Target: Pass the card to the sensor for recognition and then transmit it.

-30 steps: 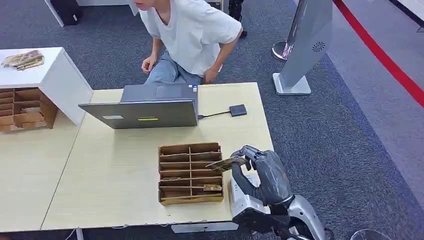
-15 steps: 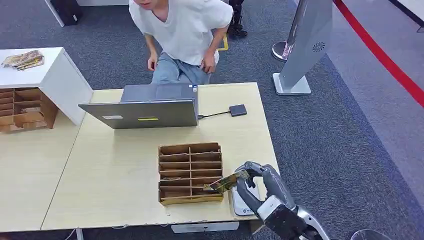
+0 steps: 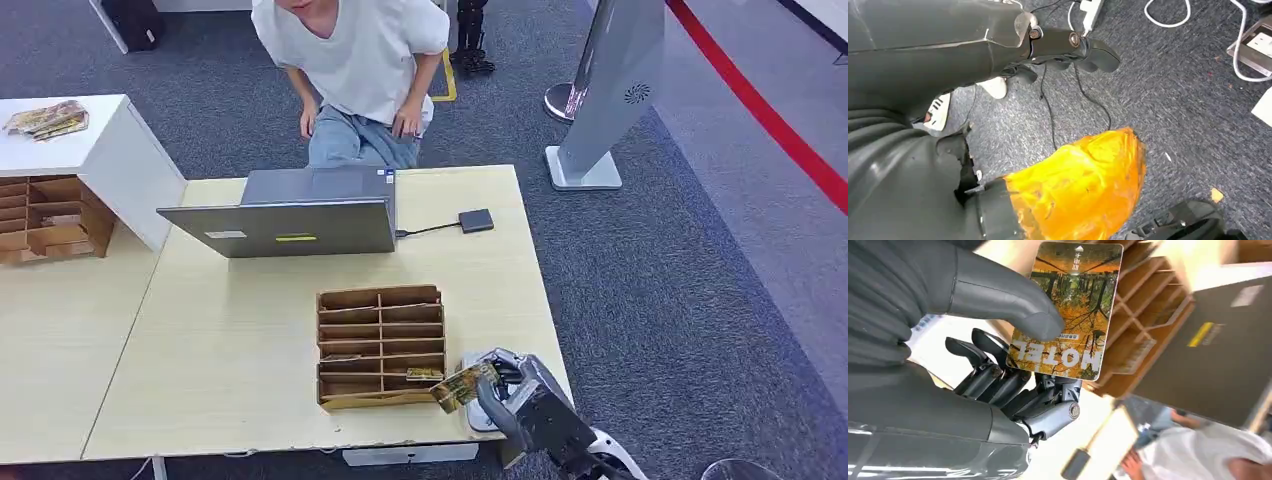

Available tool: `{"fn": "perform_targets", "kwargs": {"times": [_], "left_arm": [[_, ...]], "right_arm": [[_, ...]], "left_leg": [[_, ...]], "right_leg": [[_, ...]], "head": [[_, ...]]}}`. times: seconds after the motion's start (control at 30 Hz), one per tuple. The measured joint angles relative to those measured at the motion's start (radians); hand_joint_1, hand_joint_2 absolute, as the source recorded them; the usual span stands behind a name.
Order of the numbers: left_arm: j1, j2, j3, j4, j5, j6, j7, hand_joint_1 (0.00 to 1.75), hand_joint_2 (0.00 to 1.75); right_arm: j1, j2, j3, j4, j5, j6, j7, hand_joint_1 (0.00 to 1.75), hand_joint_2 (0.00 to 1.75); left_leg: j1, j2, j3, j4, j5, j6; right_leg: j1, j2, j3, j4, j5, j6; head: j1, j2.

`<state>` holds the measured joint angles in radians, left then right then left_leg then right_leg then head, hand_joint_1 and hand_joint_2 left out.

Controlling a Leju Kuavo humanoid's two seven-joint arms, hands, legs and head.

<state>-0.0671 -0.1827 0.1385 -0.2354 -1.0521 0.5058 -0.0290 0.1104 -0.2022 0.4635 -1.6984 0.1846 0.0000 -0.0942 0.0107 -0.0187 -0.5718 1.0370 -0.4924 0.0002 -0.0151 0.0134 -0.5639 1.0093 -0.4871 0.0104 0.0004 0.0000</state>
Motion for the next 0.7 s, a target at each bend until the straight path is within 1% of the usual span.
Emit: {"fn": "perform_targets", "kwargs": {"times": [0.2,0.7], "left_arm": [[0.000,0.000,0.000,0.000,0.002,0.005,0.003,0.00,0.00],[0.000,0.000,0.000,0.000,0.005,0.008,0.005,0.00,0.00]], "right_arm": [[-0.004,-0.018,0.026,0.045,0.005,-0.022,0.051,1.75,1.75],[-0.022,-0.032,0.050,0.089,0.046,-0.046,0.108,1.75,1.75]], "left_leg": [[0.000,0.000,0.000,0.000,0.000,0.000],[0.000,0.000,0.000,0.000,0.000,0.000]], "right_leg": [[0.000,0.000,0.000,0.000,0.000,0.000],[0.000,0.000,0.000,0.000,0.000,0.000]], "head": [[0.000,0.000],[0.000,0.000]]}}
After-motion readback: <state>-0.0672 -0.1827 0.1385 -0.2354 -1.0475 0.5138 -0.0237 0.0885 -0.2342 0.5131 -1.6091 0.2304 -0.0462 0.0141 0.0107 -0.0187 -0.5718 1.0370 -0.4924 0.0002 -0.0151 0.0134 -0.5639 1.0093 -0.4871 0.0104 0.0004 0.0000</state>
